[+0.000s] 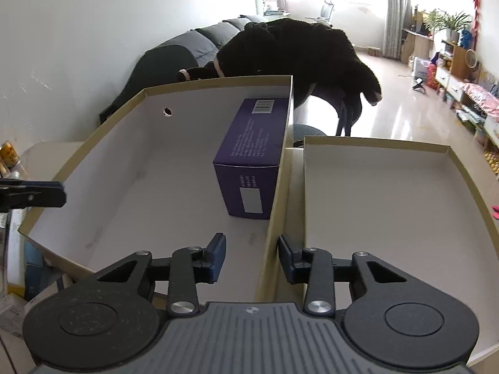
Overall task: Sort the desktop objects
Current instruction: 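Withdraw both tools from the deep box back over the table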
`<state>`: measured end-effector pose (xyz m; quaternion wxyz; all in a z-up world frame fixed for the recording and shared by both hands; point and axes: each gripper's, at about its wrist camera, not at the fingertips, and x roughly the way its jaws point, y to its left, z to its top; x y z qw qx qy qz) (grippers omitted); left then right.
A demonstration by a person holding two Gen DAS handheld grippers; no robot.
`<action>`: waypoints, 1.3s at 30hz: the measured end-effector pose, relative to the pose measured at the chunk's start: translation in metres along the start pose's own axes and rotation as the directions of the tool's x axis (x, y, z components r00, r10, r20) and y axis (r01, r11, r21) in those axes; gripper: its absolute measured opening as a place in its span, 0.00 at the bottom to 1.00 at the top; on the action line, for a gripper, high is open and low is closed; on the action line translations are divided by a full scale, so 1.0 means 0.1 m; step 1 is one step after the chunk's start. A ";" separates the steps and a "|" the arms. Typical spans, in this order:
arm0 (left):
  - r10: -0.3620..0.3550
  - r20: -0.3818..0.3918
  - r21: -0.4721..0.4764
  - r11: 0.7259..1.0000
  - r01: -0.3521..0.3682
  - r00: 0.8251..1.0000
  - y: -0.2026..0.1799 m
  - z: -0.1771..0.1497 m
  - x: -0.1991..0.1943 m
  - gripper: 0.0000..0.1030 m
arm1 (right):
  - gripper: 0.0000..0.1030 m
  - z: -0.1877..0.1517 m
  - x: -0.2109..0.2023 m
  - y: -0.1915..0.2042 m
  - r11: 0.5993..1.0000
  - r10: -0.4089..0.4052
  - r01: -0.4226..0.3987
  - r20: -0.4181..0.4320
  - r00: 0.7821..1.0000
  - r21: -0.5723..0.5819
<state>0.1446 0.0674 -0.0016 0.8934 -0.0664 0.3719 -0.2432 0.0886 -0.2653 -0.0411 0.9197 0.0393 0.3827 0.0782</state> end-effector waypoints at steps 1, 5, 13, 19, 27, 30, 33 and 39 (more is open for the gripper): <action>-0.005 0.002 -0.005 1.000 0.005 1.000 0.00 -0.02 -0.01 0.24 | 0.40 0.00 -0.01 -0.08 1.000 -0.009 0.009 0.001 1.000 0.004; -0.011 0.017 -0.016 1.000 0.011 1.000 0.02 -0.09 -0.06 0.24 | 0.40 0.03 -0.01 -0.32 1.000 -0.026 0.026 0.002 1.000 0.006; -0.015 0.025 -0.079 0.997 0.017 1.000 0.10 -0.05 -0.13 0.24 | 0.40 0.08 -0.12 -1.06 0.999 -0.038 0.038 -0.005 0.999 0.005; 0.016 0.029 -0.084 0.996 -0.013 0.999 0.07 -0.04 -0.13 0.25 | 0.41 0.09 -0.25 -1.51 0.999 -0.048 0.048 0.000 0.999 0.004; 0.026 0.059 -0.107 0.994 -0.020 0.998 0.04 -0.09 -0.29 0.40 | 0.42 0.27 -0.11 -1.96 0.999 -0.051 0.051 -0.002 0.999 -0.008; 0.131 0.075 -0.077 0.989 -0.125 0.989 -0.01 -0.09 -0.33 0.48 | 0.42 0.32 -0.06 -2.02 0.999 -0.053 0.053 -0.002 0.999 -0.012; 0.153 0.061 -0.058 0.987 -0.150 0.986 0.00 -0.09 -0.30 0.38 | 0.43 0.38 0.07 -1.83 0.999 -0.052 0.052 -0.002 0.999 -0.013; 0.131 -0.011 -0.069 0.989 -0.132 0.991 0.04 -0.13 -0.11 0.21 | 0.42 0.42 0.17 -1.49 0.998 -0.064 0.064 -0.002 0.998 -0.014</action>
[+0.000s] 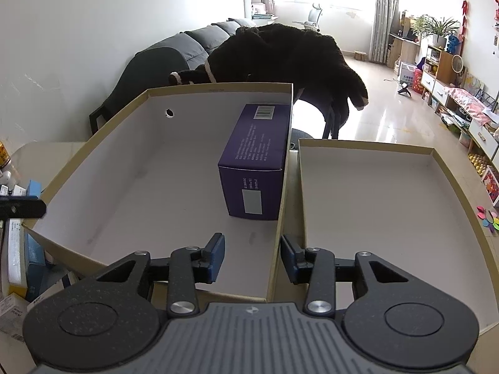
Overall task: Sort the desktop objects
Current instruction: 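Withdraw both tools from the deep box back over the table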
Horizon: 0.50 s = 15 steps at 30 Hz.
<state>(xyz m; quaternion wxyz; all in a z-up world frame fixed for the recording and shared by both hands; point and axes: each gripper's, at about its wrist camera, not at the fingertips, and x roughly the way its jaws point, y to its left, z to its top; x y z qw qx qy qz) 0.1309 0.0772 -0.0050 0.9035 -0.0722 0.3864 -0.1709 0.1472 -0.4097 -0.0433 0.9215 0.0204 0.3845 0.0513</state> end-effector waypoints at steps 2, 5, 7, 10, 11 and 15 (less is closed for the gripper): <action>0.015 0.000 0.015 1.000 -0.015 1.000 -0.01 -0.03 0.05 0.17 | 0.41 -0.02 0.04 0.00 1.000 -0.012 0.012 0.000 1.000 -0.003; 0.030 0.012 0.024 0.999 -0.030 0.999 -0.02 -0.07 0.01 0.11 | 0.37 -0.08 -0.05 0.44 1.000 -0.025 0.025 -0.002 1.000 -0.004; 0.027 0.012 0.020 0.999 -0.027 1.000 -0.02 -0.08 -0.01 0.11 | 0.31 -0.05 0.00 0.53 0.999 -0.041 0.041 0.000 0.999 -0.006; 0.032 0.015 0.032 0.999 -0.033 0.999 -0.04 -0.10 -0.05 0.11 | 0.25 -0.21 -0.17 0.76 0.998 -0.056 0.056 -0.003 0.998 0.003; 0.033 0.015 0.033 0.999 -0.033 0.999 -0.05 -0.10 -0.05 0.11 | 0.25 -0.21 -0.17 0.78 0.998 -0.058 0.058 -0.003 0.998 0.002; 0.031 0.012 0.038 0.999 -0.031 0.999 -0.05 -0.12 -0.09 0.11 | 0.24 -0.27 -0.24 0.93 0.998 -0.065 0.065 -0.006 0.998 0.002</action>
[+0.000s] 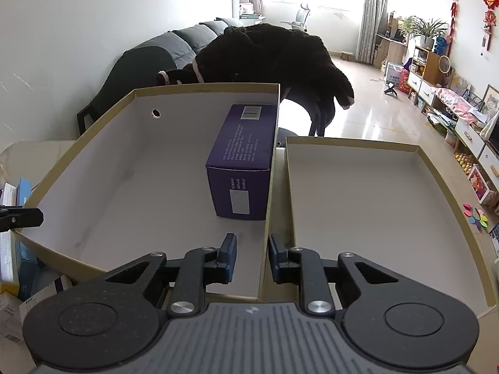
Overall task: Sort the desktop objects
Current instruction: 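Withdraw both tools from the deep box back over the table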
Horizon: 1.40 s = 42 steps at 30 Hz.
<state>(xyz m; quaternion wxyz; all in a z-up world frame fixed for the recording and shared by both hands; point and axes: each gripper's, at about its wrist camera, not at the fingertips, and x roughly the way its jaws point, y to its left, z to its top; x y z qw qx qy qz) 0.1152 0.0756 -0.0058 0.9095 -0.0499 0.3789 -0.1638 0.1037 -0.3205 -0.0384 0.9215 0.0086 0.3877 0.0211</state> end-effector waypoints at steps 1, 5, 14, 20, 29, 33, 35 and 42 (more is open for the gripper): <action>0.000 0.000 0.003 1.000 0.000 1.000 0.00 -0.01 -0.01 0.11 | 0.24 -0.09 -0.09 0.13 1.000 -0.002 0.002 0.000 1.000 -0.001; -0.005 0.002 0.001 1.000 0.005 1.000 0.00 -0.04 -0.05 0.11 | 0.24 -0.30 -0.34 0.41 1.000 -0.002 0.002 0.000 1.000 -0.001; -0.024 0.008 -0.017 1.000 0.024 1.000 0.04 -0.14 -0.13 0.11 | 0.24 -0.67 -0.92 0.91 1.000 -0.005 0.005 -0.006 1.000 0.000; -0.052 0.019 -0.020 0.998 0.053 0.998 0.10 -0.12 -0.10 0.14 | 0.32 -0.75 -0.98 1.03 1.000 0.013 -0.013 0.019 1.000 0.010; -0.038 0.081 -0.003 0.999 0.039 0.996 0.19 -0.22 -0.24 0.43 | 0.72 -0.73 -0.96 1.26 0.999 -0.045 0.040 0.155 0.987 0.033; -0.038 0.131 -0.008 0.999 0.039 0.991 0.24 -0.27 -0.40 0.58 | 0.75 -0.71 -1.03 1.44 0.997 -0.079 0.078 0.233 0.969 0.013; -0.032 0.159 -0.007 0.999 0.034 0.987 0.27 -0.29 -0.50 0.65 | 0.78 -0.69 -1.06 1.55 0.996 -0.088 0.091 0.259 0.962 0.001; -0.004 0.237 -0.036 0.999 0.013 0.971 0.47 -0.43 -0.87 0.84 | 0.93 -0.69 -1.23 1.86 0.993 -0.112 0.093 0.353 0.929 0.069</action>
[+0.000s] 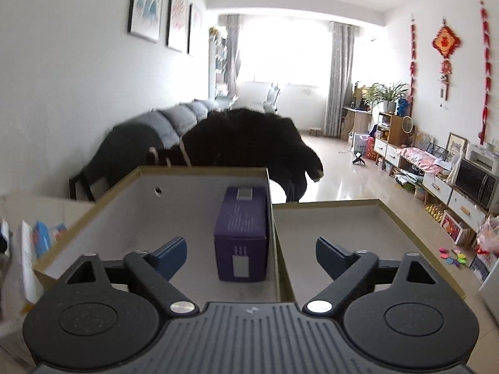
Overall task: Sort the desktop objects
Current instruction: 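Withdraw both tools from the deep box back over the table, then move the right tool to the white medicine box and close on it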
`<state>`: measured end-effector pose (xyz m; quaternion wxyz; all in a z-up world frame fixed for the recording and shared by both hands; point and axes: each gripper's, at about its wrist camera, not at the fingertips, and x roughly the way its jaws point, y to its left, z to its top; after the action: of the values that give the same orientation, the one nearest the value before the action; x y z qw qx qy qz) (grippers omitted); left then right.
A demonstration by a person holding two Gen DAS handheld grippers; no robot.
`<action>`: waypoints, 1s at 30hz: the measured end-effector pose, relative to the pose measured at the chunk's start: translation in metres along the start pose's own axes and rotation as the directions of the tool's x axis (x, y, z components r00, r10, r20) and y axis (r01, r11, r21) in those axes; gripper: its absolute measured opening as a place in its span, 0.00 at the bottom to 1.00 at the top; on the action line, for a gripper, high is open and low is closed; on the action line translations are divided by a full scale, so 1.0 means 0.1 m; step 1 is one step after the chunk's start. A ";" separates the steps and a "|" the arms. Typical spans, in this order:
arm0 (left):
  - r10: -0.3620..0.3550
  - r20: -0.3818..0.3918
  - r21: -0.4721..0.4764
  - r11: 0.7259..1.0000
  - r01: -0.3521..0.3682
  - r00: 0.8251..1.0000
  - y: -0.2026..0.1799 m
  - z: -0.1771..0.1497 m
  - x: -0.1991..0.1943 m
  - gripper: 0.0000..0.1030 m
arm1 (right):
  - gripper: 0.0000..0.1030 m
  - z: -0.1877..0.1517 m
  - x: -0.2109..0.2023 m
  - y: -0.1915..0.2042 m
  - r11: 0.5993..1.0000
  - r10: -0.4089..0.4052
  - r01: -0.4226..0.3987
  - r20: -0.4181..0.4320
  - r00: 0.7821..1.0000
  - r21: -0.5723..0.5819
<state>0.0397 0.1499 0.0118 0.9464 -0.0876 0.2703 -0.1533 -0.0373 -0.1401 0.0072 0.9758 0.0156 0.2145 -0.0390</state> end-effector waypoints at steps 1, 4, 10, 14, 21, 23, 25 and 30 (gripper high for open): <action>0.004 0.014 0.001 1.000 -0.004 1.000 0.02 0.00 -0.06 0.85 | 0.95 0.01 -0.02 0.03 1.000 0.010 -0.010 0.009 1.000 0.015; 0.027 0.055 0.000 1.000 -0.027 0.998 0.10 -0.01 -0.21 0.91 | 0.98 0.03 -0.09 0.11 0.997 0.045 -0.047 0.029 0.999 0.057; 0.070 0.087 -0.044 0.997 -0.067 0.994 0.34 -0.07 -0.45 0.98 | 0.99 -0.02 -0.17 0.32 0.989 0.115 -0.119 0.038 0.993 0.091; 0.134 0.098 -0.075 0.989 -0.127 0.986 0.51 -0.12 -0.61 1.00 | 0.99 -0.09 -0.21 0.51 0.971 0.232 -0.233 0.024 0.972 0.051; 0.221 0.147 -0.149 0.969 -0.199 0.964 0.83 -0.26 -0.88 1.00 | 0.99 -0.11 -0.17 0.97 0.907 0.420 -0.419 -0.010 0.907 0.039; 0.268 0.181 -0.151 0.958 -0.243 0.946 0.90 -0.35 -0.96 1.00 | 0.99 -0.11 -0.13 1.16 0.877 0.480 -0.479 -0.059 0.875 0.032; 0.306 0.174 -0.168 0.946 -0.278 0.936 0.97 -0.42 -1.01 1.00 | 0.99 -0.13 -0.13 1.35 0.836 0.546 -0.548 -0.099 0.832 0.005; 0.341 0.158 -0.267 0.918 -0.292 0.927 1.25 -0.56 -1.11 1.00 | 0.96 -0.14 -0.11 1.94 0.740 0.649 -0.668 -0.181 0.739 -0.074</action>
<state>-0.0500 0.3001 -0.0127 0.9637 -0.1705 0.2001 0.0459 -0.0372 0.0549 0.0017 0.9071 0.0277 0.2665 0.3248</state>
